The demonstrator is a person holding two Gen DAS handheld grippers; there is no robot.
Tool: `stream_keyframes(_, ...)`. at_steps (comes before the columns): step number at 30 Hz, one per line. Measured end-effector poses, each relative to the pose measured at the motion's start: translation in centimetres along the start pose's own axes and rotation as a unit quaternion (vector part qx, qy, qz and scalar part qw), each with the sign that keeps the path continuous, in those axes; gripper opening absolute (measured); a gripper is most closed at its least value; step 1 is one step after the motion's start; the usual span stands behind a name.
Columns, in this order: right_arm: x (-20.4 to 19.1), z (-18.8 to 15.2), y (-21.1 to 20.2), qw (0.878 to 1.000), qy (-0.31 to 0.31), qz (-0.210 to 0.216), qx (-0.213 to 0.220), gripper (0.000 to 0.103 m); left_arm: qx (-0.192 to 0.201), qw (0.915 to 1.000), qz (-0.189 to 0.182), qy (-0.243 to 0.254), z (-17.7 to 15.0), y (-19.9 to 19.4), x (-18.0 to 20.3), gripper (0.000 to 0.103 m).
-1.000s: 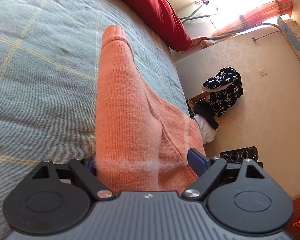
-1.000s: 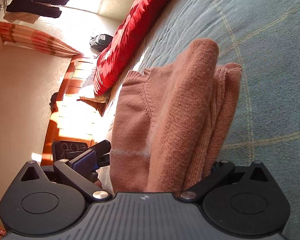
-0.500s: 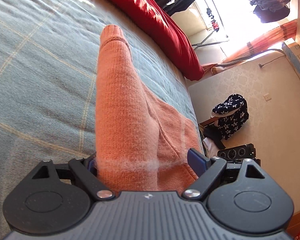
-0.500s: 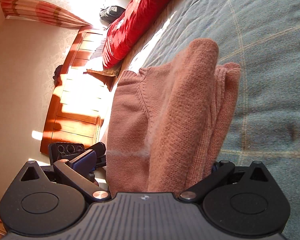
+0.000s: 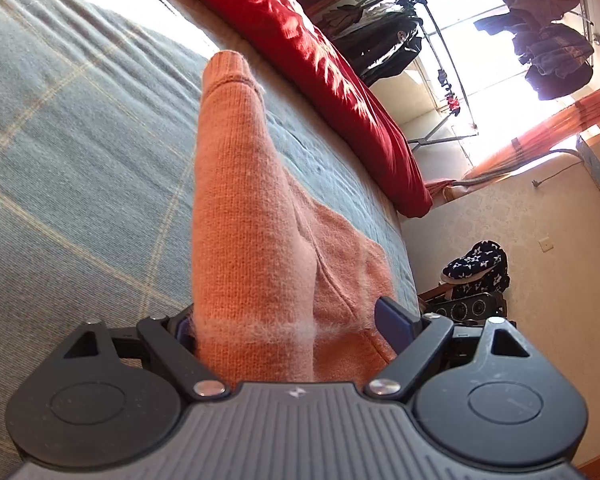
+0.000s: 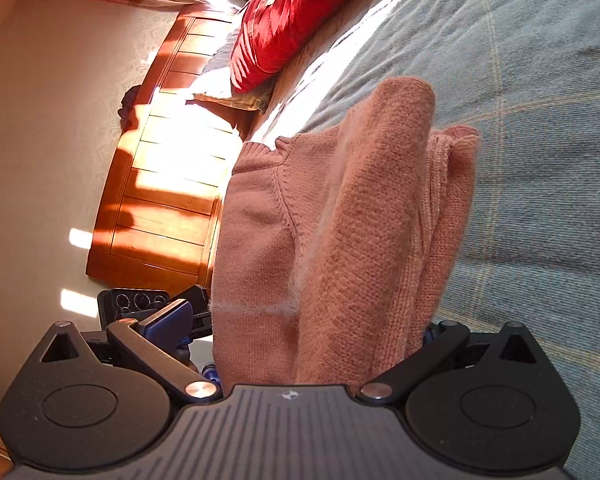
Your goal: Fold clothes
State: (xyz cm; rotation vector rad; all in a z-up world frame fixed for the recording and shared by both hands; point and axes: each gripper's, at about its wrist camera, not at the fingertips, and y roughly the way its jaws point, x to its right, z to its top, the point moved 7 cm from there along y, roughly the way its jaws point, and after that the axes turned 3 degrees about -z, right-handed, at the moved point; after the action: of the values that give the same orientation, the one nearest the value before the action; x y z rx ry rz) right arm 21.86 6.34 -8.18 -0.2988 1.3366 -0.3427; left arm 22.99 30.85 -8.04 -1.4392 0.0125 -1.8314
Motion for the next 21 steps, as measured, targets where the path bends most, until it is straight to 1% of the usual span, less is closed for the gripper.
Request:
stream_keyframes(6,-2.1,1.0,5.8,0.999,-0.020,0.005,-0.029,0.103,0.036,0.9991,0.016,-0.016,3.1,-4.3,-4.0,0.086)
stream_keyframes(12,-4.3,2.2,12.1,0.998,-0.037,0.013,-0.048,0.103,0.070,0.9961,0.037,-0.039,6.0,-7.5,-8.1,0.086)
stream_keyframes(17,-5.5,2.9,16.5,0.998,-0.029,0.032,-0.050,0.103,0.096,0.9927,0.058,-0.044,8.5,-10.2,-11.0,0.086)
stream_keyframes(21,-6.6,3.7,19.2,0.998,-0.022,0.050,-0.037,0.103,0.118,0.9900,0.066,-0.042,10.3,-12.3,-12.5,0.086)
